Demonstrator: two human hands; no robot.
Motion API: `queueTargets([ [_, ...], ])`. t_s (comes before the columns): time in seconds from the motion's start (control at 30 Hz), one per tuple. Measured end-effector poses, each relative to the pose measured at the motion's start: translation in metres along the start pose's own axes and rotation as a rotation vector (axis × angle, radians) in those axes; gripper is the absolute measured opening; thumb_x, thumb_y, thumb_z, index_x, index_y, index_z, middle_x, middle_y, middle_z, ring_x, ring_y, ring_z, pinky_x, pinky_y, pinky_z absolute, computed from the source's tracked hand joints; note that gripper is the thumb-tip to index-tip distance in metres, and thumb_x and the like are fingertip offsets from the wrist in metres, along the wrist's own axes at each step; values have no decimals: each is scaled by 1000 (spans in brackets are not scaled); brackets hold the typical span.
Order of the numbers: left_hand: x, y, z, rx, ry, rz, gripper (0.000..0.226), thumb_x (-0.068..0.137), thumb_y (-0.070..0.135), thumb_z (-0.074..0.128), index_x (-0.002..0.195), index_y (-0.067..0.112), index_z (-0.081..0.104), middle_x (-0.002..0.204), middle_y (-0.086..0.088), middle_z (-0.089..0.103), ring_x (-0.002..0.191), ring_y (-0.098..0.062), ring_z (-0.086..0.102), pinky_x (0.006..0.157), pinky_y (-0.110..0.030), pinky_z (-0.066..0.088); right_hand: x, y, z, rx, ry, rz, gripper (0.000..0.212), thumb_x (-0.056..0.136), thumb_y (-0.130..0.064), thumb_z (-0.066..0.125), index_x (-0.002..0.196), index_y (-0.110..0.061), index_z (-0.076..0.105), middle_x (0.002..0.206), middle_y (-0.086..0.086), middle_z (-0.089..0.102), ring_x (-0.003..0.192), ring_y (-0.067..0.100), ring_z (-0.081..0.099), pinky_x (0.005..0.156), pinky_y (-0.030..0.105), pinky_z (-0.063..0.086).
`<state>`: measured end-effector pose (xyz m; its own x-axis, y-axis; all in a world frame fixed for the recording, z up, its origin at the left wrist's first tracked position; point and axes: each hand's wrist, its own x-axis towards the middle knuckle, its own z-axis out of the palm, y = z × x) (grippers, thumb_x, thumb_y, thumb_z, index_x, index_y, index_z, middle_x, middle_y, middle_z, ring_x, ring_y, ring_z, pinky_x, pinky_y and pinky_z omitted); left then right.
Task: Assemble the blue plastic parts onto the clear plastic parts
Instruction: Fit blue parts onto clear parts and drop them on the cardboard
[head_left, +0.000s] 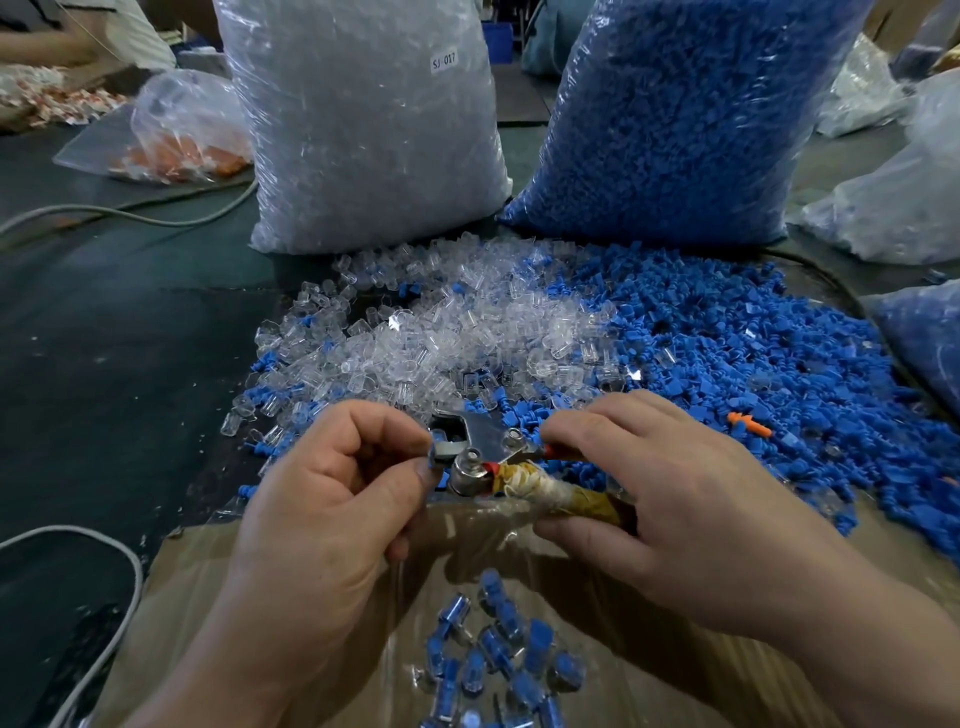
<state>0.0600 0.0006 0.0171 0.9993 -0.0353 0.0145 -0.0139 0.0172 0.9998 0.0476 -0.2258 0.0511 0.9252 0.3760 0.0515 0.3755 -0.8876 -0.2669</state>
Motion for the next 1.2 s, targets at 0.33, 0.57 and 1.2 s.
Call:
queueTargets([
  [0.33, -4, 14, 8, -1, 74, 42, 26, 80, 2, 69, 76, 28, 72, 62, -2, 66, 45, -8, 57, 40, -17, 47, -1, -1, 3, -24, 151, 32, 55, 80, -75, 39, 119, -39, 54, 100, -24, 55, 91, 1, 51, 79, 20, 43],
  [0.57, -6, 10, 4, 178, -14, -101, 30, 87, 4, 69, 79, 33, 70, 52, -1, 60, 42, -9, 50, 40, -17, 44, 13, 18, 6, -194, 128, 260, 72, 75, -77, 37, 131, -34, 48, 113, -11, 55, 105, 15, 44, 91, 38, 39],
  [1.2, -23, 10, 22, 530, 1, 251, 4, 92, 44, 66, 93, 48, 65, 74, 22, 69, 65, 3, 64, 58, -3, 45, 5, -30, 19, -78, 287, -149, 28, 98, -34, 43, 81, -18, 60, 75, -1, 57, 69, 23, 53, 66, 38, 42],
])
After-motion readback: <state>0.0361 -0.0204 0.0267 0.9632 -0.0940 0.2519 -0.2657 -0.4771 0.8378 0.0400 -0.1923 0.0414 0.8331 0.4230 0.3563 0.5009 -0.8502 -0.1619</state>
